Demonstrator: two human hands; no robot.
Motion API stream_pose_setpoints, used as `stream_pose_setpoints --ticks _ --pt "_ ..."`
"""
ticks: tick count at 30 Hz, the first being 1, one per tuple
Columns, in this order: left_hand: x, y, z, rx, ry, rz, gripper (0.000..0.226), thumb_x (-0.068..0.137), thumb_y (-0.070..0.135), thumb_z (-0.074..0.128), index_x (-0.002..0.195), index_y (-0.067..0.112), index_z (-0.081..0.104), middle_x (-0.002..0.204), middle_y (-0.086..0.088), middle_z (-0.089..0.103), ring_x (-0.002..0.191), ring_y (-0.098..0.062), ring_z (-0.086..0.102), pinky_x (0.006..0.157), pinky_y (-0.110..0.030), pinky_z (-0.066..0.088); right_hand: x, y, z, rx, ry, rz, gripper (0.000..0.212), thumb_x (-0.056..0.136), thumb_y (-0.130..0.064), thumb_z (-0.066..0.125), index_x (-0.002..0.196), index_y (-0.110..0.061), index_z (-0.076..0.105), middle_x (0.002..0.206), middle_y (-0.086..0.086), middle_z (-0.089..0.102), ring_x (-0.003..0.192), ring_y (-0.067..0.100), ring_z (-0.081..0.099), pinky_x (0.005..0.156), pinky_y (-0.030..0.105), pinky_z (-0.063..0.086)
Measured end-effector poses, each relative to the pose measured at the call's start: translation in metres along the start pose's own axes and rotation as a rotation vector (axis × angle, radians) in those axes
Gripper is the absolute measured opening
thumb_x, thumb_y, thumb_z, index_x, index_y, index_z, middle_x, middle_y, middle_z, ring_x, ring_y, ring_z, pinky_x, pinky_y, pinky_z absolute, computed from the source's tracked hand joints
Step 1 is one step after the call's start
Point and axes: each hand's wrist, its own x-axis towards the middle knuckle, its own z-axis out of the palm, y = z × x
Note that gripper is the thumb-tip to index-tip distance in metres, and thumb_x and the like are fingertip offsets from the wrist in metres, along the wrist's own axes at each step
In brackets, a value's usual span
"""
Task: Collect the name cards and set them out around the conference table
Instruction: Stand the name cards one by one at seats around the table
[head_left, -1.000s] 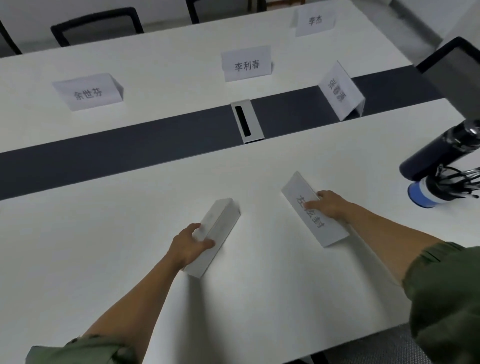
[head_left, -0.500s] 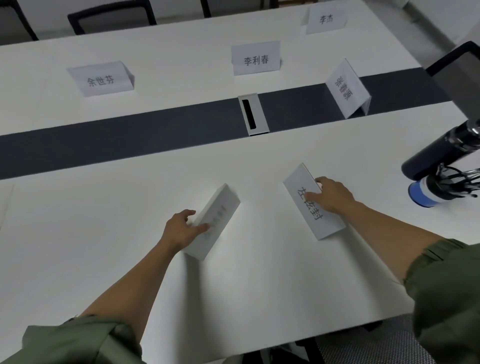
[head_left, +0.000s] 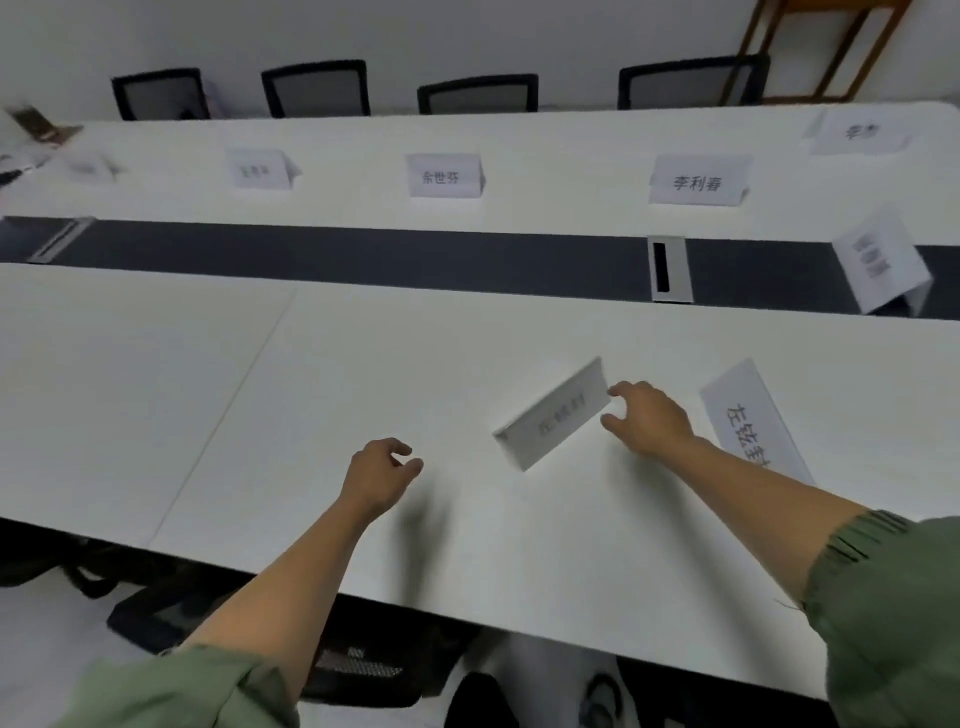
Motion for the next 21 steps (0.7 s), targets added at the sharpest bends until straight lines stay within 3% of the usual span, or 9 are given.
stream_pose_setpoints --ticks 6,11,16,21 --pt "0.016 -0.078 -0.046 0.089 0.008 -0.041 0.037 0.087 0.032 0.061 0.12 0.015 0.062 0.102 -0.005 0.066 0.103 -0.023 0.057 0.087 -0.034 0.048 0.008 -0.071 0.039 -0.128 -0.05 -0.076 0.057 0.09 -0.031 0.057 0.144 -0.021 0.04 0.14 0.011 0.044 0.127 0.031 0.043 0.093 0.041 0.045" --pt "0.066 -0.146 -0.078 0.249 -0.044 -0.01 0.039 0.09 0.032 0.059 0.125 0.015 0.058 0.127 -0.009 0.056 0.114 -0.024 0.054 0.089 -0.032 0.043 0.031 -0.116 0.074 -0.309 -0.031 -0.046 0.058 0.09 -0.017 0.054 0.146 -0.022 0.038 0.154 0.01 0.03 0.143 0.029 0.023 0.107 0.043 0.033" --pt "0.125 -0.187 -0.089 0.408 -0.017 0.04 0.043 0.091 0.032 0.054 0.13 0.013 0.052 0.13 -0.013 0.045 0.118 -0.031 0.047 0.091 -0.04 0.045 0.053 -0.138 0.101 -0.265 0.109 -0.019 0.042 0.09 -0.008 0.052 0.131 -0.014 0.058 0.135 0.009 0.055 0.137 0.032 0.033 0.1 0.044 0.036" --pt "0.168 -0.209 -0.079 0.467 0.136 0.16 0.027 0.088 0.025 0.053 0.104 0.002 0.054 0.105 -0.017 0.049 0.102 -0.038 0.048 0.082 -0.043 0.045 0.066 -0.183 0.126 -0.281 0.188 -0.046 0.039 0.09 -0.018 0.055 0.128 -0.024 0.06 0.128 0.003 0.061 0.124 0.03 0.045 0.095 0.04 0.032"
